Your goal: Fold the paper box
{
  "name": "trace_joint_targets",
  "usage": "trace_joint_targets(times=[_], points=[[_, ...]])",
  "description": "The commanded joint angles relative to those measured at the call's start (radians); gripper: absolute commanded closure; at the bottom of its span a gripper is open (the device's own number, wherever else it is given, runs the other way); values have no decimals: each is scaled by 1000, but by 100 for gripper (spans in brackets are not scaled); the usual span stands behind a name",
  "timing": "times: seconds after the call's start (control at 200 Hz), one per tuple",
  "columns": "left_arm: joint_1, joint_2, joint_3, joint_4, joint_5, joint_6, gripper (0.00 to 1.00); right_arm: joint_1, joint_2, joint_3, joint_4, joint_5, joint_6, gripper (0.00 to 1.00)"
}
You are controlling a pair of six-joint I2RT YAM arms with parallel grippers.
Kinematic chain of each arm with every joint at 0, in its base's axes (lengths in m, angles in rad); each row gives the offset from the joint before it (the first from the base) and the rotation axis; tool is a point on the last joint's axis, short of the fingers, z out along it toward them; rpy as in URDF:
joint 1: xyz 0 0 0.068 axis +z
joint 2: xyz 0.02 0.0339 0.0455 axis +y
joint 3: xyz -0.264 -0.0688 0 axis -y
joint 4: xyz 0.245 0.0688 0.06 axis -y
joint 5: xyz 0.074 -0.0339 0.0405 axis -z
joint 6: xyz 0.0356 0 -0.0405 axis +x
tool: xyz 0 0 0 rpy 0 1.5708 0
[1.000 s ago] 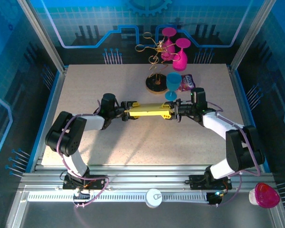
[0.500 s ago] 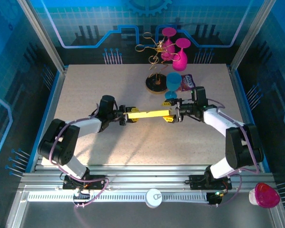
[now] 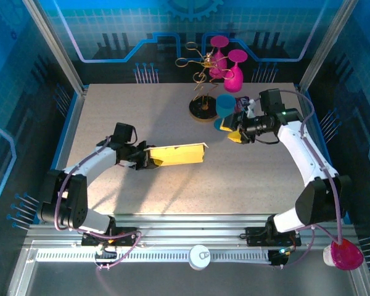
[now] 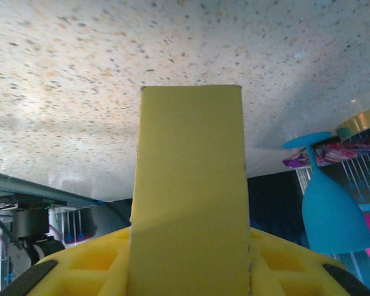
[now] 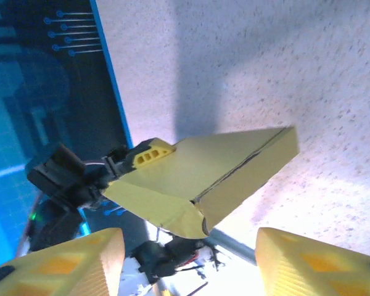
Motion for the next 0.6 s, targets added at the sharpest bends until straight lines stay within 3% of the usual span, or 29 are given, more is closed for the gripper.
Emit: trace_joint_targets(times=[0.0,0.16,0.34,0.595], points=[[22,22,24,-186,46,81,81,105,-28,60,-118,194,-320,53],[53,48,28,-226,22,111,81,289,12,81,-144,419,-524,61],[77,99,22,-225,10,151,81,423,95,120,-171,519,-605,62],[82,142,25,-201,4,167,82,467,169,132,-171,555,-601,66]])
